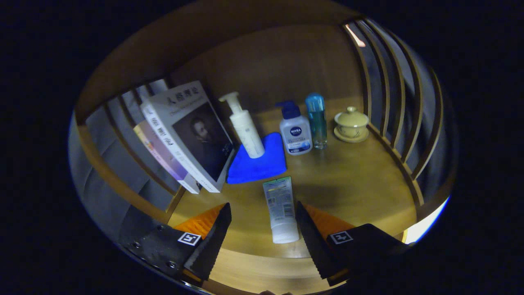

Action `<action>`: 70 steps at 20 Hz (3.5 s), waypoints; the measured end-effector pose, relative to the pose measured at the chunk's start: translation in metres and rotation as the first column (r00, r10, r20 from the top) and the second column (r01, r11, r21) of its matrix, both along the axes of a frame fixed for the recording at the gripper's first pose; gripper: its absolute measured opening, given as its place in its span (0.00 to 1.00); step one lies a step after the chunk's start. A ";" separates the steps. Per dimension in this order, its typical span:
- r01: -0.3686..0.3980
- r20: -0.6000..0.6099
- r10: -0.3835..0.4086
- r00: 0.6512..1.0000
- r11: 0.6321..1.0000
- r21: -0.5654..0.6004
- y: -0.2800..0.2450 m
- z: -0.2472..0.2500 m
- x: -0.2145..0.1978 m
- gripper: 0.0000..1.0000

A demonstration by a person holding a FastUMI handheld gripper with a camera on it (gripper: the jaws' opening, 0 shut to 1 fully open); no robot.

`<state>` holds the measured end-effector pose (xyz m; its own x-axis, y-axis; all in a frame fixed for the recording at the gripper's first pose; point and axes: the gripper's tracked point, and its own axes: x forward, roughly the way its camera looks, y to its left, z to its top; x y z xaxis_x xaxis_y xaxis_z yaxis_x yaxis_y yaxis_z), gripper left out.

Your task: Pull open the drawer, take out the items inside it, and place them on the countertop above the cabinet.

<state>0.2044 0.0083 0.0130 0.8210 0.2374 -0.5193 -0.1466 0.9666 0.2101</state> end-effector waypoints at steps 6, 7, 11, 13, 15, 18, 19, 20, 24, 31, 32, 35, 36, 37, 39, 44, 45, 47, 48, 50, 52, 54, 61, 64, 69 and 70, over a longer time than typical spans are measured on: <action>-0.011 0.310 0.035 0.950 0.997 -0.079 0.012 0.030 -0.084 0.98; -0.006 0.346 0.038 0.938 0.996 -0.094 0.012 0.032 -0.100 0.98; 0.049 0.485 0.007 0.875 0.994 -0.103 0.011 0.035 -0.166 0.98; 0.074 0.544 0.002 0.839 0.990 -0.118 0.012 0.037 -0.191 0.98; 0.108 0.574 -0.013 0.819 0.985 -0.132 0.012 0.035 -0.212 0.98; 0.143 0.629 -0.034 0.777 0.982 -0.125 0.018 0.032 -0.242 0.98; 0.166 0.643 -0.044 0.764 0.977 -0.130 0.016 0.029 -0.250 0.98; 0.186 0.653 -0.058 0.755 0.974 -0.128 0.014 0.024 -0.259 0.98; 0.212 0.647 -0.108 0.755 0.974 -0.085 0.012 -0.001 -0.282 0.98; 0.252 0.606 -0.111 0.788 0.956 -0.152 0.004 -0.061 -0.306 0.98; 0.249 0.597 -0.107 0.795 0.955 -0.160 0.007 -0.070 -0.311 0.98; 0.195 0.554 -0.060 0.830 0.963 -0.188 0.027 -0.099 -0.321 0.98; 0.189 0.541 -0.049 0.840 0.960 -0.207 0.030 -0.106 -0.321 0.98; 0.186 0.531 -0.042 0.846 0.957 -0.220 0.032 -0.113 -0.320 0.99; 0.188 0.520 -0.038 0.853 0.953 -0.239 0.038 -0.123 -0.317 0.99; 0.221 0.488 -0.076 0.870 0.943 -0.248 0.037 -0.149 -0.304 1.00; 0.230 0.486 -0.086 0.870 0.942 -0.245 0.035 -0.151 -0.301 1.00; 0.252 0.483 -0.109 0.869 0.937 -0.242 0.027 -0.155 -0.294 1.00; 0.261 0.480 -0.121 0.869 0.936 -0.237 0.025 -0.157 -0.290 1.00; 0.275 0.470 -0.141 0.871 0.934 -0.229 0.019 -0.162 -0.283 1.00; 0.266 0.459 -0.143 0.877 0.939 -0.217 0.022 -0.168 -0.280 1.00; 0.267 0.469 -0.138 0.872 0.938 -0.222 0.021 -0.164 -0.281 0.98; 0.252 0.470 -0.139 0.872 0.950 -0.185 0.019 -0.159 -0.261 0.98; 0.261 0.482 -0.143 0.865 0.947 -0.187 0.020 -0.157 -0.244 0.98; 0.265 0.483 -0.160 0.861 0.951 -0.158 0.022 -0.146 -0.213 0.98; 0.273 0.486 -0.168 0.858 0.950 -0.154 0.023 -0.144 -0.203 0.98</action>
